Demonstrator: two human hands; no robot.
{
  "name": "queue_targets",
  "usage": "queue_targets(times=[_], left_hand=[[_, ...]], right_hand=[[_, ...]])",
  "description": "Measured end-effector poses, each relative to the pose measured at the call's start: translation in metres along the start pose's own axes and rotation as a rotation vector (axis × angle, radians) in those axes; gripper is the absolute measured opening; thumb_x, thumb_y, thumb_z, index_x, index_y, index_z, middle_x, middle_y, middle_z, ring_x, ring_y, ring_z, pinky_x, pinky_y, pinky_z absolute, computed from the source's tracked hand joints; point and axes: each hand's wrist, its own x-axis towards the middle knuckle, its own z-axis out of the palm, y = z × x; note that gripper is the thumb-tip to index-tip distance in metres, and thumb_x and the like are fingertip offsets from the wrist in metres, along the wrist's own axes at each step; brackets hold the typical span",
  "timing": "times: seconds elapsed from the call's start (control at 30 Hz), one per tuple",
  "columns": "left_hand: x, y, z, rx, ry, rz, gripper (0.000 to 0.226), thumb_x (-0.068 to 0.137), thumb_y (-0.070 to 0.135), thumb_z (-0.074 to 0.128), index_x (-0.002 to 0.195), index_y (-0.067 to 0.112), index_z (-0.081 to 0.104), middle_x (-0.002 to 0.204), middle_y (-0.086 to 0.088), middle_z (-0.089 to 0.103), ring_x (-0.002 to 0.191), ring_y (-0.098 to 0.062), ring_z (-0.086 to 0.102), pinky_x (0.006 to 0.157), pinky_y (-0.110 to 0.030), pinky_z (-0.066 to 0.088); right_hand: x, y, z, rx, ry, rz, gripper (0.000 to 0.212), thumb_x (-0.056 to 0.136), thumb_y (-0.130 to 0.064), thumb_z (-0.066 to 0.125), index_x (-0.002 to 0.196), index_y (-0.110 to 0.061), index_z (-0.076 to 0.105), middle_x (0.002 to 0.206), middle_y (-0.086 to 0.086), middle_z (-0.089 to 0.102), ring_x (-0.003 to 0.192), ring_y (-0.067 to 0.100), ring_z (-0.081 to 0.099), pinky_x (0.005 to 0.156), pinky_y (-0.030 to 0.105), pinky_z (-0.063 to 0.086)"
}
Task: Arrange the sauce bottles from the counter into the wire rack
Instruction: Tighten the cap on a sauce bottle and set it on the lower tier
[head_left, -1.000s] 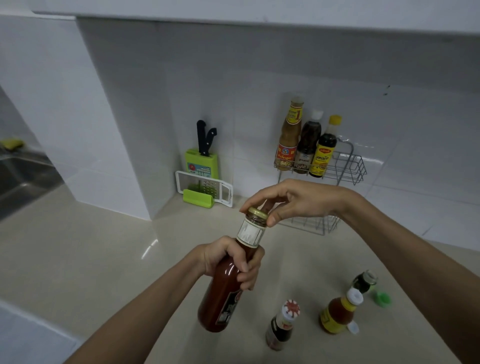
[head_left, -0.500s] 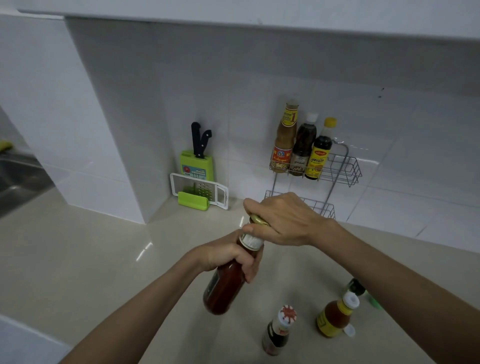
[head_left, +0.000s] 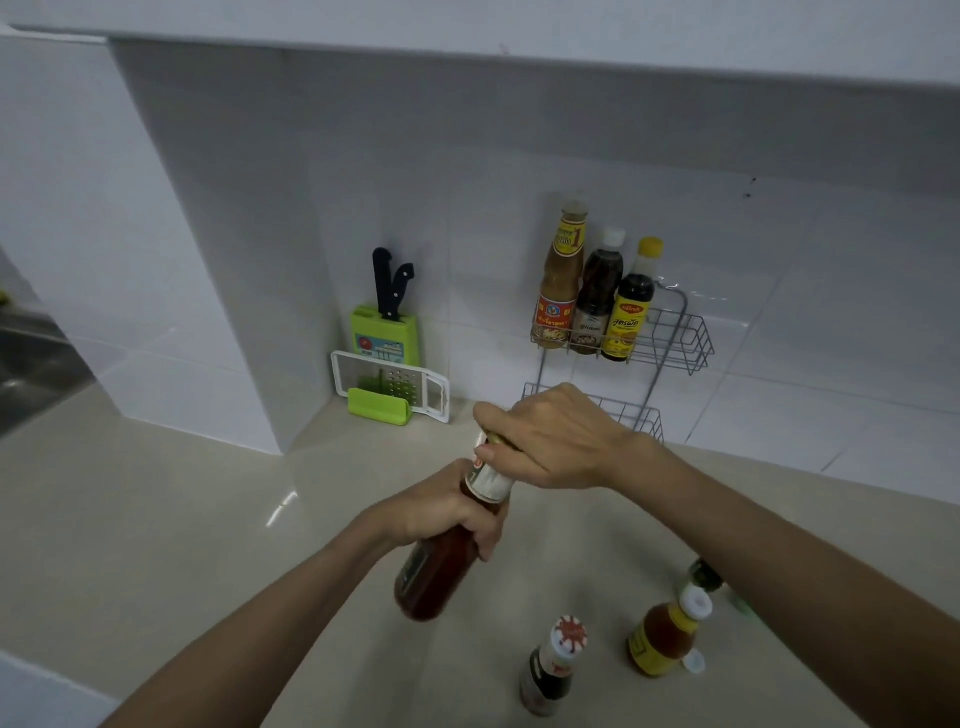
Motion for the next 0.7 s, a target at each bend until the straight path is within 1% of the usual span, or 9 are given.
queue_targets(times=[0.17, 0.23, 0.3, 0.37, 0.4, 0.43, 0.5, 0.6, 0.7], left_hand=[[0.017, -0.017, 0.016, 0.111, 0.510, -0.091, 0.020, 0.039, 0.020, 0.066, 0.050, 0.005, 0.059, 0.053, -0.013, 0.066, 0.052, -0.036, 0.059, 0.054, -0.045, 0.052], [0.019, -0.021, 0.025, 0.194, 0.621, -0.167, 0.021, 0.042, 0.027, 0.065, 0.054, 0.011, 0.061, 0.054, -0.006, 0.067, 0.057, -0.031, 0.064, 0.052, -0.038, 0.052], [0.020, -0.019, 0.035, 0.287, 0.681, -0.228, 0.015, 0.053, 0.029, 0.066, 0.059, 0.017, 0.061, 0.058, -0.002, 0.067, 0.061, -0.026, 0.064, 0.052, -0.028, 0.044], [0.021, -0.015, 0.043, 0.402, 0.760, -0.264, 0.012, 0.063, 0.031, 0.064, 0.069, 0.022, 0.061, 0.069, 0.000, 0.069, 0.070, -0.027, 0.064, 0.059, -0.027, 0.041], [0.022, -0.014, 0.044, 0.451, 0.793, -0.271, 0.013, 0.067, 0.032, 0.062, 0.075, 0.022, 0.062, 0.075, -0.002, 0.070, 0.075, -0.029, 0.064, 0.061, -0.028, 0.041], [0.024, -0.013, 0.043, 0.479, 0.808, -0.268, 0.014, 0.069, 0.032, 0.061, 0.079, 0.023, 0.062, 0.078, -0.003, 0.071, 0.079, -0.030, 0.064, 0.063, -0.028, 0.041], [0.026, -0.008, 0.036, 0.453, 0.773, -0.225, 0.017, 0.068, 0.034, 0.062, 0.082, 0.024, 0.059, 0.079, -0.003, 0.071, 0.079, -0.028, 0.065, 0.063, -0.030, 0.045], [0.025, 0.000, 0.016, 0.278, 0.593, -0.080, 0.033, 0.066, 0.037, 0.075, 0.092, 0.026, 0.058, 0.084, 0.005, 0.071, 0.078, -0.013, 0.067, 0.068, -0.024, 0.052], [0.015, -0.012, -0.003, 0.076, 0.377, -0.032, 0.060, 0.059, 0.037, 0.087, 0.111, 0.030, 0.056, 0.103, 0.007, 0.071, 0.095, -0.006, 0.067, 0.087, -0.027, 0.054]], right_hand=[[0.013, -0.016, 0.015, 0.052, 0.012, 0.389, 0.012, 0.093, -0.037, 0.023, 0.089, -0.025, 0.023, 0.051, 0.001, 0.037, 0.047, 0.028, 0.037, 0.052, 0.034, 0.027], [0.013, -0.024, 0.022, 0.092, 0.003, 0.579, 0.009, 0.095, -0.029, 0.031, 0.091, -0.021, 0.031, 0.056, 0.002, 0.041, 0.058, 0.032, 0.047, 0.054, 0.034, 0.028], [0.012, -0.028, 0.031, 0.109, -0.036, 0.638, 0.010, 0.095, -0.022, 0.038, 0.100, -0.015, 0.043, 0.079, 0.007, 0.056, 0.076, 0.035, 0.058, 0.060, 0.036, 0.038], [0.011, -0.025, 0.036, 0.260, -0.096, 0.718, 0.022, 0.096, -0.034, 0.041, 0.099, -0.014, 0.052, 0.098, 0.010, 0.061, 0.089, 0.034, 0.060, 0.069, 0.040, 0.047], [0.011, -0.025, 0.034, 0.429, -0.077, 0.796, 0.032, 0.093, -0.047, 0.042, 0.087, -0.018, 0.055, 0.095, 0.008, 0.064, 0.089, 0.031, 0.060, 0.070, 0.039, 0.047], [0.012, -0.022, 0.034, 0.600, -0.018, 0.864, 0.037, 0.088, -0.055, 0.046, 0.075, -0.021, 0.055, 0.087, 0.005, 0.066, 0.086, 0.027, 0.061, 0.069, 0.038, 0.047], [0.014, -0.015, 0.027, 0.740, 0.081, 0.880, 0.035, 0.080, -0.050, 0.059, 0.067, -0.018, 0.058, 0.078, 0.002, 0.066, 0.080, 0.023, 0.063, 0.064, 0.037, 0.050], [0.021, 0.002, 0.005, 0.749, 0.120, 0.823, 0.026, 0.078, -0.039, 0.064, 0.072, -0.014, 0.066, 0.078, 0.001, 0.068, 0.075, 0.017, 0.064, 0.063, 0.033, 0.053], [0.029, 0.028, -0.020, 0.756, 0.151, 0.765, 0.024, 0.080, -0.036, 0.065, 0.067, -0.016, 0.065, 0.070, -0.003, 0.064, 0.067, 0.011, 0.058, 0.061, 0.027, 0.047]])
